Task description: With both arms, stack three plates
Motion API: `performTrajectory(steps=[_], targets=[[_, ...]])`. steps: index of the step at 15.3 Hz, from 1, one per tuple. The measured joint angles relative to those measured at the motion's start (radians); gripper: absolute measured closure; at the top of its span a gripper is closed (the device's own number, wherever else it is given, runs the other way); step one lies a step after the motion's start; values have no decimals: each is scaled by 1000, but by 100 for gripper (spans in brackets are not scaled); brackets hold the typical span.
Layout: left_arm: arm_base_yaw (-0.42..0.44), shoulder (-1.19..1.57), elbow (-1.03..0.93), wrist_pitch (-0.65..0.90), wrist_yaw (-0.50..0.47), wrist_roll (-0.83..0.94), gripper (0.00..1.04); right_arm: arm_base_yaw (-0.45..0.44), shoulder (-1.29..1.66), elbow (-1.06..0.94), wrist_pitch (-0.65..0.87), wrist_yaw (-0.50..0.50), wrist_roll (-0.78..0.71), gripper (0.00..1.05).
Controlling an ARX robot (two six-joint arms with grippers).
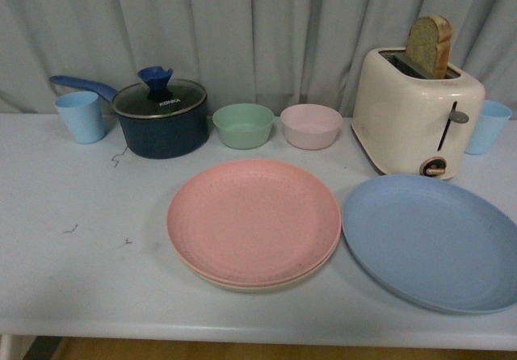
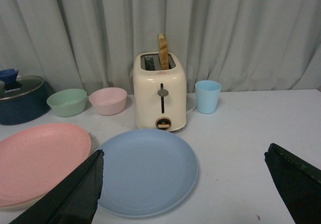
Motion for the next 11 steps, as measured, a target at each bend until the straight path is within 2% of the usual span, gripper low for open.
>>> performTrajectory(steps=[6, 7, 8, 11], targets=[[0, -118, 0, -119, 0, 0, 103, 0, 0, 0, 0, 0, 0, 6], [0, -194, 1, -245, -1, 0, 103, 0, 0, 0, 0, 0, 0, 6], [0, -274, 1, -298, 2, 0, 103, 0, 0, 0, 0, 0, 0, 6], [0, -279, 0, -298, 2, 0, 103, 0, 0, 0, 0, 0, 0, 6]])
